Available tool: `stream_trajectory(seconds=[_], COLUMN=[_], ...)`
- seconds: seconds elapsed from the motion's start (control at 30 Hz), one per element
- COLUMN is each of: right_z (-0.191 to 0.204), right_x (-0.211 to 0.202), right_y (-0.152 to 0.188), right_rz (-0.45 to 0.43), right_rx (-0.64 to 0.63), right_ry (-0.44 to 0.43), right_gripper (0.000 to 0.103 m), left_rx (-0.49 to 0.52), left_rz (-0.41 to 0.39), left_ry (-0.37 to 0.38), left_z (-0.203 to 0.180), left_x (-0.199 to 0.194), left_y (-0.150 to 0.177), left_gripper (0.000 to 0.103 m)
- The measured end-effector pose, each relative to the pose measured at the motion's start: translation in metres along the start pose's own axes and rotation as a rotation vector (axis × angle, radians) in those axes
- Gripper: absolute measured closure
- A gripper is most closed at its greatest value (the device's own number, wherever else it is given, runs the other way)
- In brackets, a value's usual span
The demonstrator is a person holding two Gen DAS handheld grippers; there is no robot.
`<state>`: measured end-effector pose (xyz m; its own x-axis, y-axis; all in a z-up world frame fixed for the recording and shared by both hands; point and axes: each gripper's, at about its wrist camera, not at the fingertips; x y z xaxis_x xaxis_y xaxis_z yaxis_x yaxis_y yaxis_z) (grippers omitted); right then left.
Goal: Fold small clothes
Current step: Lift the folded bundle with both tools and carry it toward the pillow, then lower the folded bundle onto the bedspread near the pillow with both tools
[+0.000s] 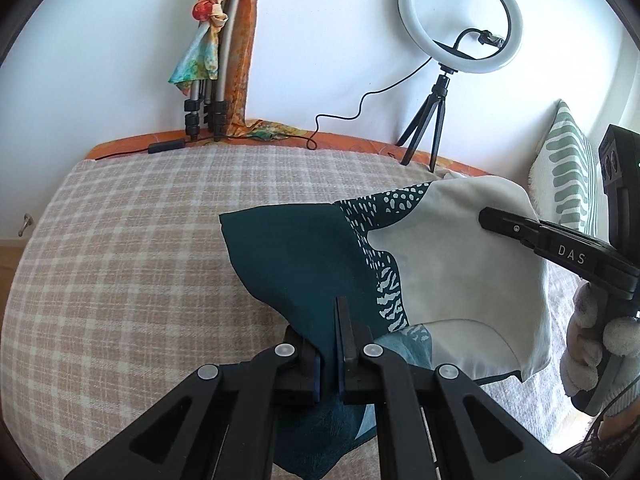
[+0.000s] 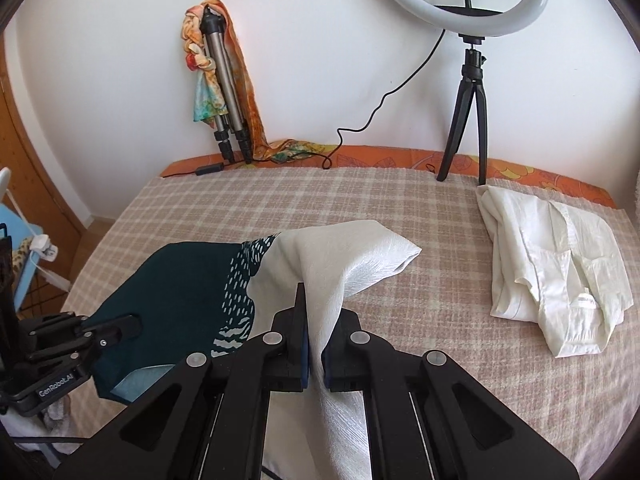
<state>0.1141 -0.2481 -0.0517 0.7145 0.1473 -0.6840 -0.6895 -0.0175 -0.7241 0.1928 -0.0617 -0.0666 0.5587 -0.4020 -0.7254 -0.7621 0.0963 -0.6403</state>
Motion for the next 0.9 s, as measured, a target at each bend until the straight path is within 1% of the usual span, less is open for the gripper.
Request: stream_trajectory(seconds=[0.3,0.47,0.67,0.77,0.83,0.9], right_z=[-0.076,-0.111,-0.160,-0.189,-0.210,-0.234], right_x=[-0.036,-0.052,-0.059,-0.062,-0.064,-0.066], right_y=[-0.012,-0.020,-0.037,-0.048,-0.055,-0.060], right_rz=[-0.065,-0.089,-0.098,-0.102,-0.108,-0.118], right_rx=[0.099,0.105,0.091,0.095,0.096,0.116], right_ry=[0.072,0.125,0.205,0.233,0.276,0.278], right_gripper=[0.100,0.100,0.100,0.100,0.100,0.100], left_rx=[0.114,0.143,0.176,0.198,0.213,0.225], left_rz=[-0.039,-0.055,-0.064,-0.076,-0.084,-0.092], left_ry=[0.056,0.081,0.101,0.111,0.116,0.119], left_z=[-0.069,-0.106,-0.154,-0.180,-0.196,-0.211], left_x=[0.027,0.053,0.092,0.108,0.120,0.131], left_y=[-0.030,-0.050,-0.072,-0.084,-0.092,-0.100], left_gripper=[0.101,0.101,0.101,0.101,0.101,0.101])
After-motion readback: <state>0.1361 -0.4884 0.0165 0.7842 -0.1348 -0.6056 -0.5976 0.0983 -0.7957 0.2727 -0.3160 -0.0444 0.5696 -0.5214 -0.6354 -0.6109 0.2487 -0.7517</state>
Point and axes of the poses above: each gripper's, at about its wrist camera, not at the fingertips, and x roughly the way its jaws point, z to its left, y to its underside
